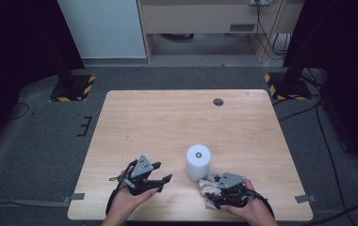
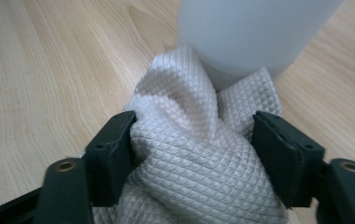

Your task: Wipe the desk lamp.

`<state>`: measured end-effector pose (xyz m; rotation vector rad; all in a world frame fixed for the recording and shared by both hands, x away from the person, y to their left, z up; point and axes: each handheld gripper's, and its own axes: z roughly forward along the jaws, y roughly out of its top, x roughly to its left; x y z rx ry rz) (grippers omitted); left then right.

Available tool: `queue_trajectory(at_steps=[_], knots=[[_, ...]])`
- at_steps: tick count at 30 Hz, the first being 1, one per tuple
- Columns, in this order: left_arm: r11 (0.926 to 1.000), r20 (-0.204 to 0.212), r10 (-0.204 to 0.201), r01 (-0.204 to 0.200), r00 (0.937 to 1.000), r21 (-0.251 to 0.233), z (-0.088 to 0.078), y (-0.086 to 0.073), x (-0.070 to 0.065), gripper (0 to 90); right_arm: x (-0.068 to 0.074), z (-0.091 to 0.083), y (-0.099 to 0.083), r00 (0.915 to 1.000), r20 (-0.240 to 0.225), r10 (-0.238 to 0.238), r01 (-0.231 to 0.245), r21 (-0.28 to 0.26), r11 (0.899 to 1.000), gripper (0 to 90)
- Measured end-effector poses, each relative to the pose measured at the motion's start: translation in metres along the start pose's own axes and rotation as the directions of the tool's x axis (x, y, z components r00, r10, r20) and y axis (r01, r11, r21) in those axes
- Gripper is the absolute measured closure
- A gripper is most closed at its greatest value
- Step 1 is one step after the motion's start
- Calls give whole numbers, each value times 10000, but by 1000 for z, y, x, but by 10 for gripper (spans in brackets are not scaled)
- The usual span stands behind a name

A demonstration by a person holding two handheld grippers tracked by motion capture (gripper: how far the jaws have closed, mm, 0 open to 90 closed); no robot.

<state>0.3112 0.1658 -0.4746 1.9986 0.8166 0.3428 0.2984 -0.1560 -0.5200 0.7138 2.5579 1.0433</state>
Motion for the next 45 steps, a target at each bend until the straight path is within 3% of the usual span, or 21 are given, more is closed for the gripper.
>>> queue_trajectory(at_steps=[4, 9, 15, 19, 24, 30, 34, 40, 45], knots=[[10000, 40, 50, -50, 10000, 79, 1, 0, -1, 352, -2, 1, -2, 9997, -166, 164, -162, 134, 9998, 431], [9999, 58, 88, -89, 9999, 127, 3, -1, -4, 351, -6, -1, -2, 9988, -325, 366, -364, 81, 9993, 634], [9998, 83, 114, -116, 9999, 169, 4, -1, -5, 351, -11, -2, -2, 9960, -542, 714, -713, 37, 9974, 759], [9998, 107, 146, -148, 9998, 153, 4, -1, -5, 351, -13, -7, -2, 9942, -604, 889, -897, -109, 9959, 778], [9997, 118, 187, -189, 9998, 176, 4, -1, -6, 350, -20, -19, -3, 9896, -589, 1314, -1353, -680, 9885, 785], [10000, 423, -86, 85, 9991, 33, 9, 2, -7, 350, -31, -39, 1, 9808, -562, 1869, -1935, -1550, 9688, 786], [9998, 619, 165, -168, 9979, 54, 15, 6, -15, 349, -39, -50, 10, 9783, -485, 2012, -2069, -1982, 9581, 787], [9989, 891, 461, -454, 9950, -99, 17, 18, -21, 329, -45, -65, 32, 9874, -279, 1557, -1581, -2102, 9648, 787], [9990, 1136, 421, -397, 9926, -226, 24, 31, -19, 262, -53, -77, 52, 9909, -180, 1335, -1341, -2298, 9640, 787]])
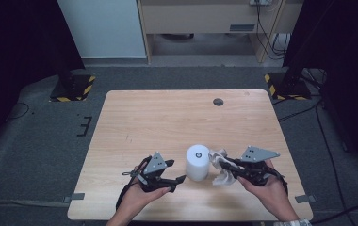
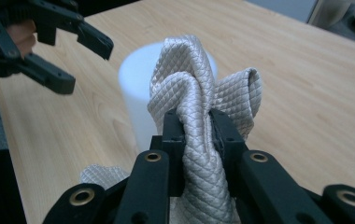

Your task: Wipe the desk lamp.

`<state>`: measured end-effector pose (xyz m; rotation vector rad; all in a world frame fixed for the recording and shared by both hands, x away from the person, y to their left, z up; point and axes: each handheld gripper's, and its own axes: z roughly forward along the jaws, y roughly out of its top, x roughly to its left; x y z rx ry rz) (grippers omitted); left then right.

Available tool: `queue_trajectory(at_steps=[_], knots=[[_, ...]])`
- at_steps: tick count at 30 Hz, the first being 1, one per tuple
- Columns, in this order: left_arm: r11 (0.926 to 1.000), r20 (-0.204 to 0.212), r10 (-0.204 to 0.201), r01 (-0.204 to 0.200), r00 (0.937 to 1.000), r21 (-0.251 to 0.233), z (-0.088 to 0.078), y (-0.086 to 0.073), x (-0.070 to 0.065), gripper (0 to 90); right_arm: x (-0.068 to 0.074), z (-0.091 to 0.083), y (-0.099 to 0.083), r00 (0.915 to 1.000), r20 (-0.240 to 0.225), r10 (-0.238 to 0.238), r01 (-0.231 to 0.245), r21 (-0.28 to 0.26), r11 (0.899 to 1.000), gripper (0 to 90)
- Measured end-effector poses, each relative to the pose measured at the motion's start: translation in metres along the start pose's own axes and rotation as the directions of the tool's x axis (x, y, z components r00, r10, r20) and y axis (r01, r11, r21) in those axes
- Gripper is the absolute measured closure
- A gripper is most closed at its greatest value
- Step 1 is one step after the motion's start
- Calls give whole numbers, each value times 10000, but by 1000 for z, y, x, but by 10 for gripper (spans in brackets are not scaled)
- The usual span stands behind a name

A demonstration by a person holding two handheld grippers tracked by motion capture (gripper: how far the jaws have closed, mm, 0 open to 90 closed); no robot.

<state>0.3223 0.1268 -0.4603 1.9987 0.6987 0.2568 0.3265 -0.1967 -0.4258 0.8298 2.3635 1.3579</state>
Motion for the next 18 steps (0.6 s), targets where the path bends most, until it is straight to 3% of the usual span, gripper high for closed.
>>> queue_trajectory(at_steps=[4, 18], knots=[[9995, 91, 218, -220, 9997, 231, 11, 7, 1, 209, -4, 3, 15, 10000, -42, -72, 72, -9, 10000, 786], [9995, 309, 305, -305, 9991, -28, 39, 19, -2, 135, -16, 30, 51, 9980, -488, -403, 412, 170, 9990, 786]])
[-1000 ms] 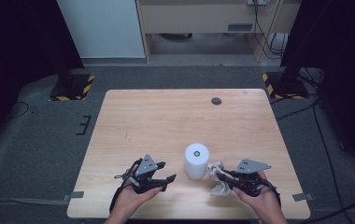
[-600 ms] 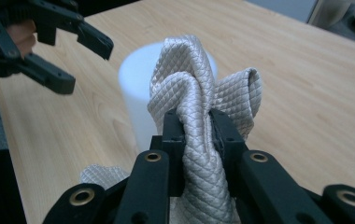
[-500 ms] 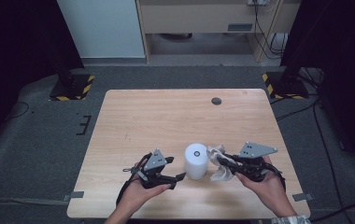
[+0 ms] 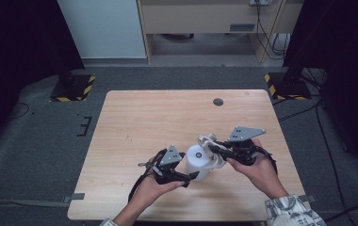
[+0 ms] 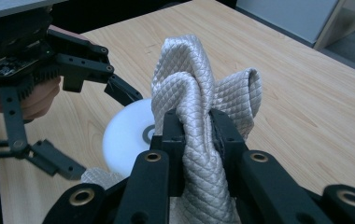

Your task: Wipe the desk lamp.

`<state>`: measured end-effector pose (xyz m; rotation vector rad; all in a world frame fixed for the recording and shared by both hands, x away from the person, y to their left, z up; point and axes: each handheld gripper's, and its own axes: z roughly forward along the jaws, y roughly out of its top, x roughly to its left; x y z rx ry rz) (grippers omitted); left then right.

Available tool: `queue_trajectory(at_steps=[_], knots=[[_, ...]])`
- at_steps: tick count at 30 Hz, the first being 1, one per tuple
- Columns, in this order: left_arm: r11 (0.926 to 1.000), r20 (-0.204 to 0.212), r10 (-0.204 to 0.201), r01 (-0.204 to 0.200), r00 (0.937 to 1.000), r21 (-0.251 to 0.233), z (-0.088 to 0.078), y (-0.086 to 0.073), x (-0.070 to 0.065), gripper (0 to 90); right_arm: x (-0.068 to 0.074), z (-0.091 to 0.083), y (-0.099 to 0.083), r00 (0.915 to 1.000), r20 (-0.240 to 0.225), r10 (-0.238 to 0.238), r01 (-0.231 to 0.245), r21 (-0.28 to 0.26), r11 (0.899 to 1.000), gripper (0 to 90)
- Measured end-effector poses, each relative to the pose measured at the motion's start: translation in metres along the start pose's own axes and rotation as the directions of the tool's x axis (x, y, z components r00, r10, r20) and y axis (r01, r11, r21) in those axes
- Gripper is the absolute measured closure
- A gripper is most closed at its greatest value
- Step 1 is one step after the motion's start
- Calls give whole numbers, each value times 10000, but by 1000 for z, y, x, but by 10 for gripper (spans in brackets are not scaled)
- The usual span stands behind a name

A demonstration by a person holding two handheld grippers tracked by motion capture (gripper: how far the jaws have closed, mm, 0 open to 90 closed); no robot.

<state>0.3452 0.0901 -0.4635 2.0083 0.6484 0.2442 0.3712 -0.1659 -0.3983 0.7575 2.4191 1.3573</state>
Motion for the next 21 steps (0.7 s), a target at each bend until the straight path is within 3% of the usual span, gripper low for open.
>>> queue_trajectory(at_steps=[8, 21], knots=[[10000, -46, 62, -62, 10000, -4, 3, 2, 1, 131, -11, 22, 1, 9988, -419, 250, -242, 191, 9995, 786], [9999, -188, 73, -76, 9998, -137, 5, 2, 2, 153, -24, 37, -5, 9979, -414, 491, -474, 429, 9980, 785]])
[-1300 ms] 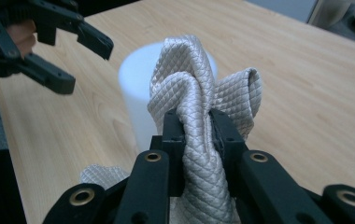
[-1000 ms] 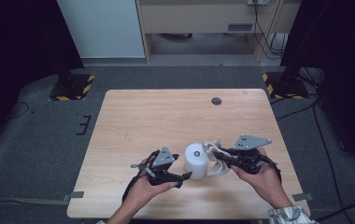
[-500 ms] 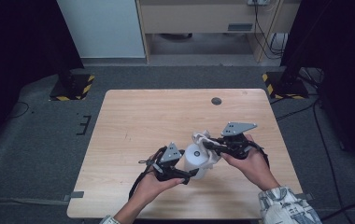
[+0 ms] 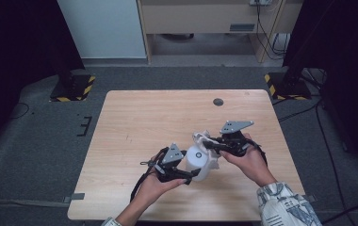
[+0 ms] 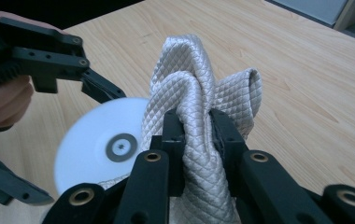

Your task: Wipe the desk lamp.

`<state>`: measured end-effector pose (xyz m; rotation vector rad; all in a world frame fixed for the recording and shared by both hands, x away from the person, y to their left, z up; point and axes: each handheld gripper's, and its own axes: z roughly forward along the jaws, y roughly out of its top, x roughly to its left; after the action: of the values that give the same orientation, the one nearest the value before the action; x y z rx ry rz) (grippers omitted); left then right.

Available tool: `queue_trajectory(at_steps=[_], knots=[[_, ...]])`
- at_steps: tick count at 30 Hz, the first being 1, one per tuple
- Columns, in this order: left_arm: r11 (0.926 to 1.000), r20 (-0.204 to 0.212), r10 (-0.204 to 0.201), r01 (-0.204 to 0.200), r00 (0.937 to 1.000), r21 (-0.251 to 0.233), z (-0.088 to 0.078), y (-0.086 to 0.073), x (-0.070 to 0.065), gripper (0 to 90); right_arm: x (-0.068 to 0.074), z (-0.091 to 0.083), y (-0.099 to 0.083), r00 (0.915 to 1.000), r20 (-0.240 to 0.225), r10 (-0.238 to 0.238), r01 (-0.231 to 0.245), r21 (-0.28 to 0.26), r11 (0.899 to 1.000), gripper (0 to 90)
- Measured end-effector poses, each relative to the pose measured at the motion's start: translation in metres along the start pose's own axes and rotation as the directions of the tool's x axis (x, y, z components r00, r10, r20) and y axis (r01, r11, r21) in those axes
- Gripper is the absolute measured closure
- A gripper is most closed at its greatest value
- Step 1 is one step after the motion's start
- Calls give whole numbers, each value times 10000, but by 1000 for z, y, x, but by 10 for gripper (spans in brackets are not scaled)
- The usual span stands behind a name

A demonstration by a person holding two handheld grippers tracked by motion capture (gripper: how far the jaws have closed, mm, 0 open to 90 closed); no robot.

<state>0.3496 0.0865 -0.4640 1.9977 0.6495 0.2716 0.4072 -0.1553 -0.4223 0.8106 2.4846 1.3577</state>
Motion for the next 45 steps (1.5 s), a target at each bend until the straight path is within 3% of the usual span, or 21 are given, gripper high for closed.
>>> queue_trajectory(at_steps=[21, 45], knots=[[9999, -246, 131, -130, 9996, 58, 2, 0, -2, 172, -16, 2, -20, 9990, -169, 404, -399, 292, 9988, 786], [9997, -268, 173, -168, 9995, 203, 5, -1, -2, 160, -18, 11, -40, 9990, -330, 295, -272, 698, 9972, 786]])
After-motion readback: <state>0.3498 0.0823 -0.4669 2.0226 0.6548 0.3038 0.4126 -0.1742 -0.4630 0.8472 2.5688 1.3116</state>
